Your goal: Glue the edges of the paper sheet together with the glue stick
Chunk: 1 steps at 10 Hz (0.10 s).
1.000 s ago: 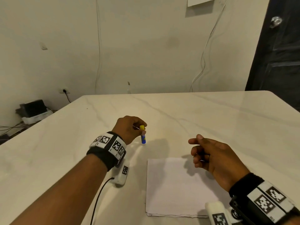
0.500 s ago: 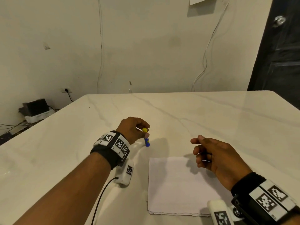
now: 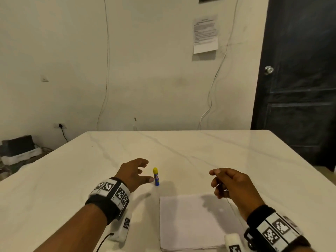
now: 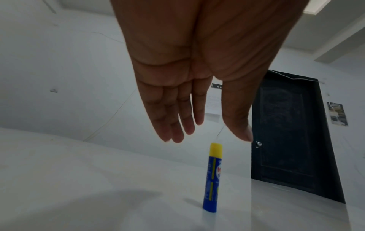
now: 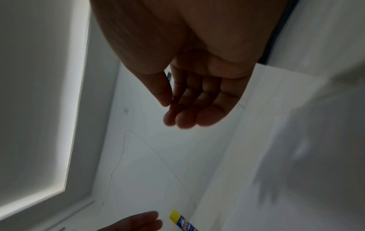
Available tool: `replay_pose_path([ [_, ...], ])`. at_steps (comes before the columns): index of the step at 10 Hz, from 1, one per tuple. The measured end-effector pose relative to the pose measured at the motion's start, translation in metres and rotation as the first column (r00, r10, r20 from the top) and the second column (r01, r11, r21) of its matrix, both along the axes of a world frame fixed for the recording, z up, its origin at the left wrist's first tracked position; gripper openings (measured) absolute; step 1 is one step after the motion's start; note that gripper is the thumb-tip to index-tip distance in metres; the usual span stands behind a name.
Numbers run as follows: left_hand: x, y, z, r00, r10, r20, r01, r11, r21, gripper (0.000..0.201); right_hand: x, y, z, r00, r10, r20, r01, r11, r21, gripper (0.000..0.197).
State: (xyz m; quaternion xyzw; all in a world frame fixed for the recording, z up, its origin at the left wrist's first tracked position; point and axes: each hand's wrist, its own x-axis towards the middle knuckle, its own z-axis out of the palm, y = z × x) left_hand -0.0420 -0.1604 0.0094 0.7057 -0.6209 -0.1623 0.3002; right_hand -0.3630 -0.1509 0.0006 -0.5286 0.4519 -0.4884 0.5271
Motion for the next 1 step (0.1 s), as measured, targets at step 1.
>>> replay_pose_path([
  [1, -0.0013, 0.0456, 0.0008, 1.000, -0.003, 0.029, 0.004, 0.999, -0.038, 0.060, -0.0224, 0.0387, 0.0176, 0.990, 0.039, -0.137, -0.044, 0.998, -0.035, 0.021],
])
